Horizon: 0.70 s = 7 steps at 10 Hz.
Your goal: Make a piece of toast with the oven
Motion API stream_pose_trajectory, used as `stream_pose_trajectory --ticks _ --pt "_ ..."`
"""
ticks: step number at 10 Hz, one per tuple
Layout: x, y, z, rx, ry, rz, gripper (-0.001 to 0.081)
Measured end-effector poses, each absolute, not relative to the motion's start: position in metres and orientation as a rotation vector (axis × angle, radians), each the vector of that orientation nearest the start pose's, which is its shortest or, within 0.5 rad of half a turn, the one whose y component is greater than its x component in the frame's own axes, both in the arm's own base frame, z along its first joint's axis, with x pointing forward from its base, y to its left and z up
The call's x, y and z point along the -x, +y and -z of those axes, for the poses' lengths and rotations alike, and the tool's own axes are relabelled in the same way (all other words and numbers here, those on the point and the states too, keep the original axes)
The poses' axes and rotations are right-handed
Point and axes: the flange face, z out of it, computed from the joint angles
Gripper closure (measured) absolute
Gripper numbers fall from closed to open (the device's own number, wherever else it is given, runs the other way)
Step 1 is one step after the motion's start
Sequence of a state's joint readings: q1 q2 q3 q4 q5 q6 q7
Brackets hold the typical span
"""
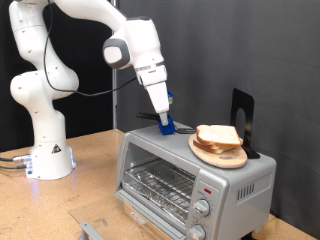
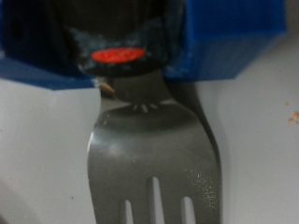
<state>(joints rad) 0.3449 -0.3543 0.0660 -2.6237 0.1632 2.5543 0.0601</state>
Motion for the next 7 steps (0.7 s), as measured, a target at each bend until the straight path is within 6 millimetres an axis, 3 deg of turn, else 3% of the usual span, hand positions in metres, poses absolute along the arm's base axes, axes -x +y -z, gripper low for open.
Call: stream_pose_trajectory --ticks 7 --pt "-0.3979 0.1746 -0.3845 2.946 -0.345 0.376 0.0"
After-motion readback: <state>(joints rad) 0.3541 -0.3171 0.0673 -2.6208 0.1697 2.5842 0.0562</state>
